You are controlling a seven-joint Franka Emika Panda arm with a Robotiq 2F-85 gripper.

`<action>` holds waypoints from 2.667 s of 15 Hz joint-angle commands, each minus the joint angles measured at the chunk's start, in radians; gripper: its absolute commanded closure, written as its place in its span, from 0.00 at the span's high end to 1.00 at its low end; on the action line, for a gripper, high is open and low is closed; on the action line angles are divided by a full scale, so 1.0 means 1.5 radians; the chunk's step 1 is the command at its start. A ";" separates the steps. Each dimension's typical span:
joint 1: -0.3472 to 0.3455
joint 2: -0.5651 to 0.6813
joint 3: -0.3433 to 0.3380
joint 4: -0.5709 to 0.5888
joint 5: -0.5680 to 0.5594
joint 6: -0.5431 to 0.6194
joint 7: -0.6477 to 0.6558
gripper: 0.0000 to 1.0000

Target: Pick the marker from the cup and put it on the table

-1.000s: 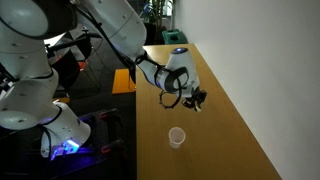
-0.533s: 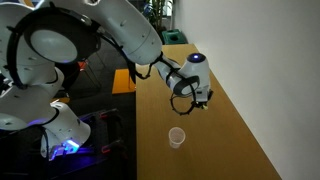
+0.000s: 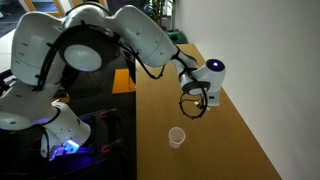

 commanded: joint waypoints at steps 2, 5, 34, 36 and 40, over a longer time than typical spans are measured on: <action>0.061 0.070 -0.064 0.103 0.075 -0.080 -0.062 0.05; 0.078 0.111 -0.083 0.146 0.091 -0.107 -0.070 0.05; 0.112 0.300 -0.124 0.397 0.081 -0.317 -0.013 0.92; 0.130 0.264 -0.131 0.350 0.062 -0.296 0.028 1.00; 0.189 0.176 -0.166 0.234 0.044 -0.248 0.096 1.00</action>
